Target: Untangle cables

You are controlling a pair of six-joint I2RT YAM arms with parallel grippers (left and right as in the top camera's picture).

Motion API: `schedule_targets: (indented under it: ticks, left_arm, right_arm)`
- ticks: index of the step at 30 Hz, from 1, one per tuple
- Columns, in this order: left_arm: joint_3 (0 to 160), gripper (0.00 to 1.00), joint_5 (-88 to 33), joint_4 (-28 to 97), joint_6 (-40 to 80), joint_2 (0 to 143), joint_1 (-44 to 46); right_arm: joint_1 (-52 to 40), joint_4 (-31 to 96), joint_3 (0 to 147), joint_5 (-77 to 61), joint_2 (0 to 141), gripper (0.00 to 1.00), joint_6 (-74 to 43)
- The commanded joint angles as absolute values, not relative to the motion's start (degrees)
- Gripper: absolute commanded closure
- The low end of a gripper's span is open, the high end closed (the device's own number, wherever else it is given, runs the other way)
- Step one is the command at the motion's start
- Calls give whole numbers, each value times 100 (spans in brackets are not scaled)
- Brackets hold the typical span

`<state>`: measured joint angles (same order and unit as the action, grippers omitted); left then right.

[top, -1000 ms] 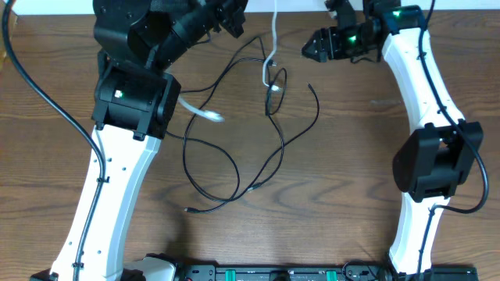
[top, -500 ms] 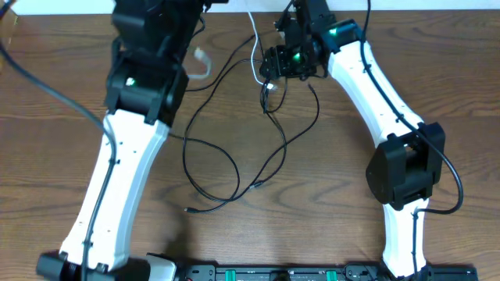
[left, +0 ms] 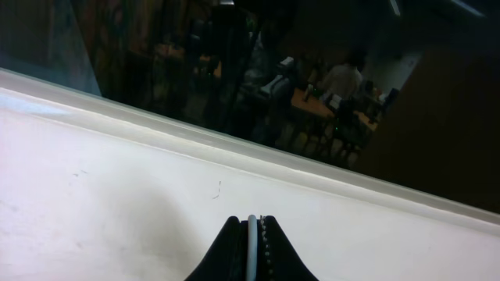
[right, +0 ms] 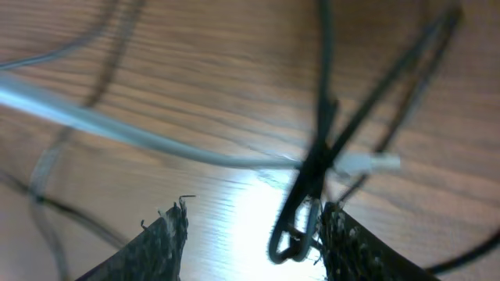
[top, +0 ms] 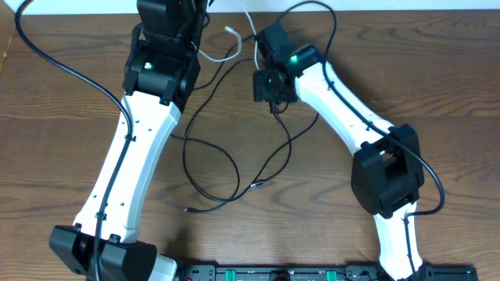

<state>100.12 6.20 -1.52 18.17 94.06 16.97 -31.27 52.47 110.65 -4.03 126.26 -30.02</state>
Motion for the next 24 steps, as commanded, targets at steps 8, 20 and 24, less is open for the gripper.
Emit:
schedule_targets:
  ticks: [8, 20, 24]
  left_arm:
    - [10095, 93, 714, -32, 1833, 9345, 1678]
    - [10095, 93, 707, 23, 1767, 9096, 1352]
    - [10097, 92, 687, 172, 1767, 9094, 1313]
  right_arm:
    - [-2917, 4781, 10628, 740, 12678, 96, -3218]
    - [-1076, 5052, 10604, -1772, 12678, 99, -351]
    - [-690, 5264, 10604, -2453, 12678, 99, 163]
